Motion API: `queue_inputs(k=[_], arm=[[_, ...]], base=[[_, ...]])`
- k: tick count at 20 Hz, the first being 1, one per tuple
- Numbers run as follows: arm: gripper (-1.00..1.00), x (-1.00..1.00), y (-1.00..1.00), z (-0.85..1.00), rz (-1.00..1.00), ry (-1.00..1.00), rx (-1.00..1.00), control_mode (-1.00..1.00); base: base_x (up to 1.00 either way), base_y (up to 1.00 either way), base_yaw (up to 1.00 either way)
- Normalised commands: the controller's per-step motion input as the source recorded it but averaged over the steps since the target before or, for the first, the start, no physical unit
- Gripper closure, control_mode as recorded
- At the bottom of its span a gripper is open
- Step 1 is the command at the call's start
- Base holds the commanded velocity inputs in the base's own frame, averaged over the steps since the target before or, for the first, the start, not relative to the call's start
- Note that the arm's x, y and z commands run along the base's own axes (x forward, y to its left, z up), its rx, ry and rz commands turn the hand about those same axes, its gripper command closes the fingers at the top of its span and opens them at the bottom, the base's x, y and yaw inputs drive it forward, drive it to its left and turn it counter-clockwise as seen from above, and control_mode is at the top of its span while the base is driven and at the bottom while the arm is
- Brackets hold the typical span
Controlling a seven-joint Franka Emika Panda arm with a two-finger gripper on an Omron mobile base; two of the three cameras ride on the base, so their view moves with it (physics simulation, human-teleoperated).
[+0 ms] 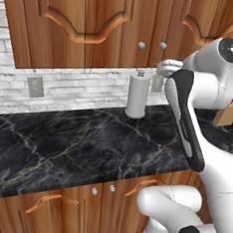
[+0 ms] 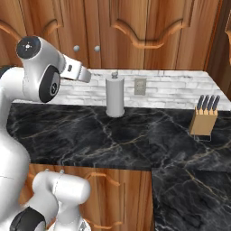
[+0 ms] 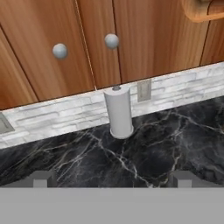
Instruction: Close all open cabinet doors.
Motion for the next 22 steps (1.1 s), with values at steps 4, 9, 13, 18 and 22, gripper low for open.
queue_inputs(k=[4,9,13,18,22], arm=[[-1.0,-1.0,0.0,0.0,-0.04,0.17,0.02,-1.0],[-1.0,-1.0,-0.07,-0.09,0.0,0.08,0.01,-1.0],[-1.0,-0.52,-0.05,-0.02,0.0,0.0,0.0,-1.0],[-1.0,-0.18,-0.01,-0.08,0.0,-0.03,0.0,-1.0],[-1.0,0.0,0.0,-0.12,0.0,-0.06,0.0,-1.0]], base=[[0.0,0.0,0.0],[0.0,0.0,0.0],[0.0,0.0,0.0],[0.0,0.0,0.0],[0.0,0.0,0.0]])
